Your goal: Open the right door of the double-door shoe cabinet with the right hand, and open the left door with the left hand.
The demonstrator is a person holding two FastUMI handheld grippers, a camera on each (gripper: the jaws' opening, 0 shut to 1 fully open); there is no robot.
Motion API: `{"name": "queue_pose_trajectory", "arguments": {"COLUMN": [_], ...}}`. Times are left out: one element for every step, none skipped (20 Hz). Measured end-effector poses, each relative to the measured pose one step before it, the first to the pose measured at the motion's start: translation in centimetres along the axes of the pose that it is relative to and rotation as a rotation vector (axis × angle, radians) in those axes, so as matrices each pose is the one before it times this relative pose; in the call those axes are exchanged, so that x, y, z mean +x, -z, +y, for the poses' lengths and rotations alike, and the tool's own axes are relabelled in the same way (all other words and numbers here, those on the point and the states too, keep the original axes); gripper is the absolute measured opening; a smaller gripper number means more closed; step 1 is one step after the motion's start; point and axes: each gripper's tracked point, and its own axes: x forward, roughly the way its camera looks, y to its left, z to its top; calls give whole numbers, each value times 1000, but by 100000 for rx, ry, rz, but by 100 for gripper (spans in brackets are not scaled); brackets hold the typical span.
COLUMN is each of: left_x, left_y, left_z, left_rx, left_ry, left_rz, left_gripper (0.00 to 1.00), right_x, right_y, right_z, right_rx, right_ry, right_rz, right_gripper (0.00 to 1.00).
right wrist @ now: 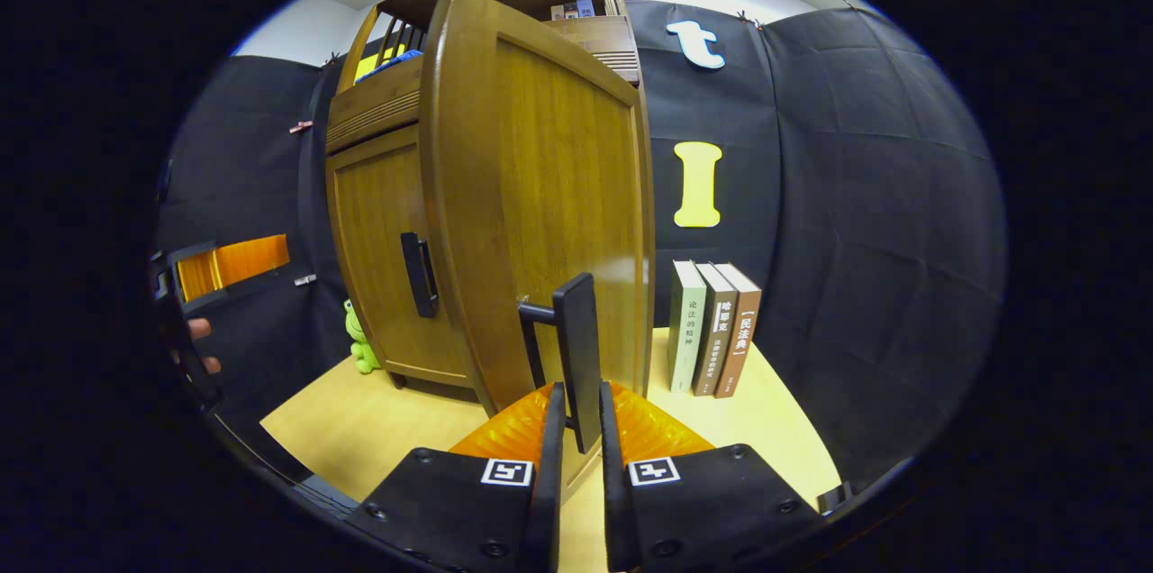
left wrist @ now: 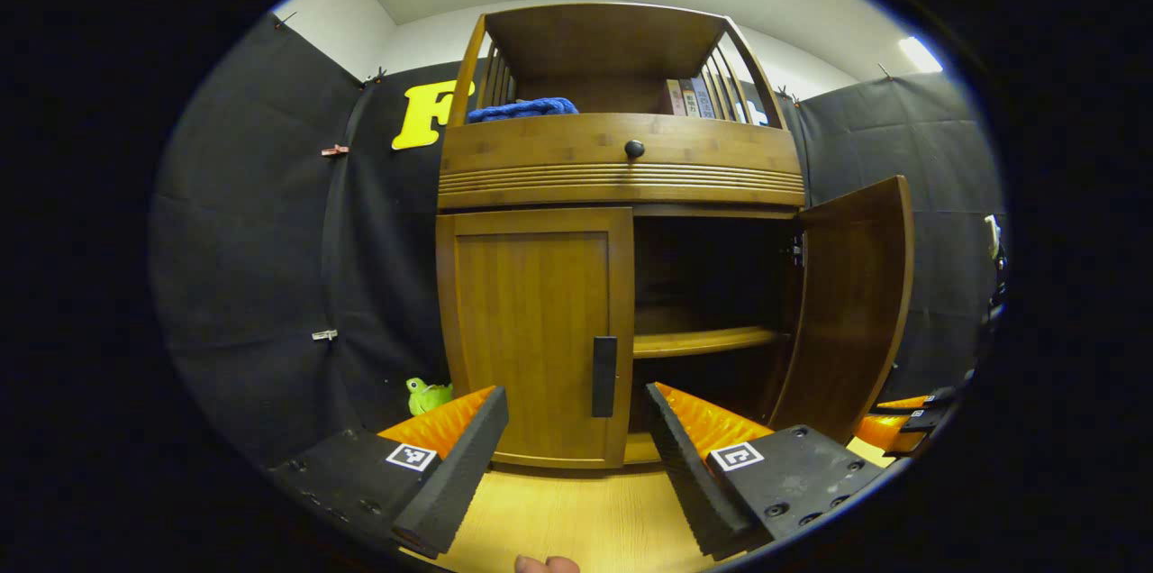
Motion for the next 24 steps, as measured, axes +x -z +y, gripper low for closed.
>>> {"name": "queue_pose_trajectory", "arguments": {"left_x": [145,319,232,265,291,265,333,432,389,421,528,349,333,410,290,420,310,369,621,629,507,571,662,839], "left_y": [15,19,121,-70,-24,-64,73,14,271,13,-28,126,49,91,58,-47,195,80,155,23,149,516,354,284], "left_z": [-411,-370,-325,-205,-274,-185,-170,-138,-108,-72,-143,-59,-55,-52,-74,-5,13,26,30,-13,17,127,256,104], "left_rx": [72,6,121,-44,-60,-64,-76,-63,38,32,79,173,198,211,244,-111,-441,-450,-232,108,417,583,343,34], "left_ry": [477,519,275,282,404,235,-58,152,7,-65,-50,4,50,80,-170,-208,-27,-227,-522,-346,-189,-150,-389,-280], "left_rz": [-153,-59,308,126,-154,-18,198,381,259,40,-107,2,13,55,-171,-115,44,169,-107,3,-28,694,403,318], "left_gripper": [97,95,95,95,95,95,95,95,95,95,95,92,92,92,92,92,92,95,95,92,92,92,95,92], "right_x": [-192,-257,-95,-234,-379,-505,-270,-316,-201,-247,-72,-182,-179,-98,-35,-316,-147,-202,-417,-649,-257,-152,-243,-204], "right_y": [-80,0,-68,-248,-262,-267,-256,-323,-303,-317,-280,-184,-95,81,-122,-214,-341,-313,-564,-648,-732,-753,-572,-337], "right_z": [-871,-1218,-995,-951,-846,-914,-939,-1033,-966,-962,-768,-221,319,188,-11,44,-88,100,414,595,-74,16,247,671], "right_rx": [-594,-802,93,1426,1976,1434,473,-154,-447,-472,-504,317,535,-1011,-2214,-2093,-1526,-132,614,-406,-1845,-1902,-684,797], "right_ry": [1952,2496,1702,1192,723,790,1396,1830,2038,2043,1528,-551,-1546,-266,385,682,1681,403,-799,-768,1010,632,31,-1328], "right_rz": [-142,-194,94,-168,-235,-426,-796,-778,-829,-807,-717,-208,298,132,-542,-536,-222,-560,-1041,-1399,-2795,-2797,-1685,-521], "right_gripper": [24,24,24,24,20,20,19,19,19,19,19,19,19,19,19,18,10,10,28,46,64,81,99,95]}}
